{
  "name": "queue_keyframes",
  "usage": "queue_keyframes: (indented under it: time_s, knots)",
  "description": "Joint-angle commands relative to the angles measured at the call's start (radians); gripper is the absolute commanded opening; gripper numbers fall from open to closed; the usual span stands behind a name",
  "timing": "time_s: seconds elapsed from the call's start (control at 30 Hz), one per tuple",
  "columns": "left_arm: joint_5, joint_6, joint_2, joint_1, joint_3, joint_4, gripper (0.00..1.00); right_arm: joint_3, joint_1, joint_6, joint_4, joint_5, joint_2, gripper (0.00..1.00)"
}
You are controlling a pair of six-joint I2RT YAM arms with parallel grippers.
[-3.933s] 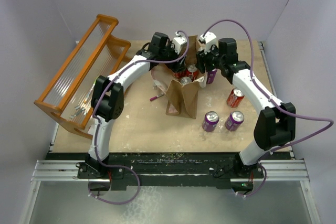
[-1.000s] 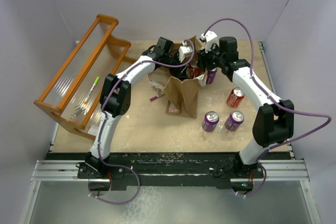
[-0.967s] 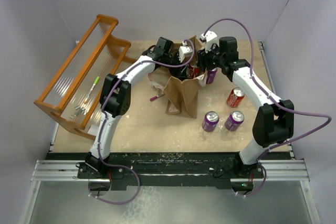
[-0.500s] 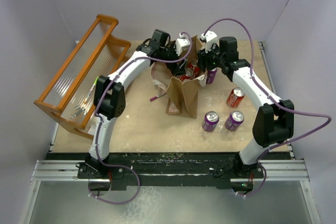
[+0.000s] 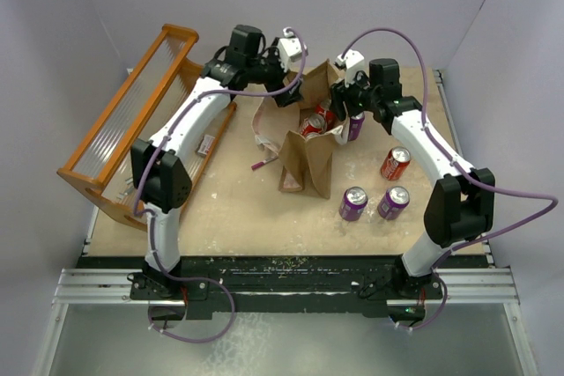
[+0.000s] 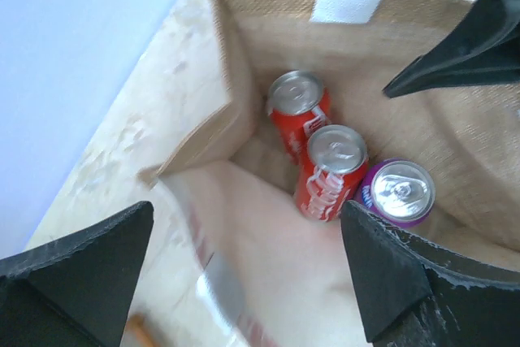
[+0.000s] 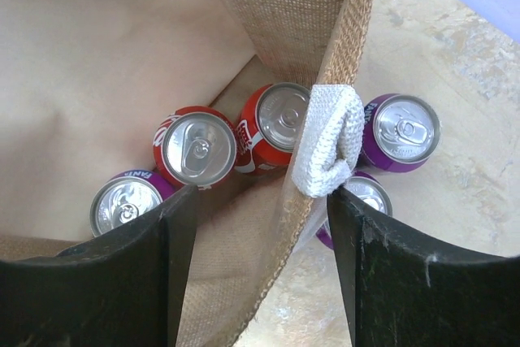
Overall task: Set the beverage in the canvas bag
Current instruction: Adjust the drink in the canvas bag.
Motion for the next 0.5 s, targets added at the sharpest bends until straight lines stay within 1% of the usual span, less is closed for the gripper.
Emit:
queue_keyframes:
  time_s: [0.0, 0.1, 0.17, 0.33, 0.47]
  knots:
    - [-0.182, -0.064, -0.142, 0.033, -0.111, 0.047, 0.99, 0.071, -0.004, -0.04, -0.023, -0.02, -0.018, 0.68]
    - [-0.294, -0.135, -0.175, 0.043, -0.18, 0.041, 0.99, 0.092, -0.004, -0.058, -0.025, 0.002, -0.025, 0.7]
    - [-0.337, -0.181, -0.174, 0.046, -0.205, 0.008, 0.99, 0.112, -0.002, -0.07, -0.025, 0.0, -0.03, 0.72]
    - [-0.318, -0.269, -0.16, 0.048, -0.248, -0.054, 0.98, 0.175, 0.019, -0.085, -0.047, 0.007, -0.046, 0.74]
    - [-0.286, -0.319, -0.147, 0.06, -0.25, -0.103, 0.92, 0.219, 0.085, -0.15, -0.079, 0.042, -0.068, 0.75]
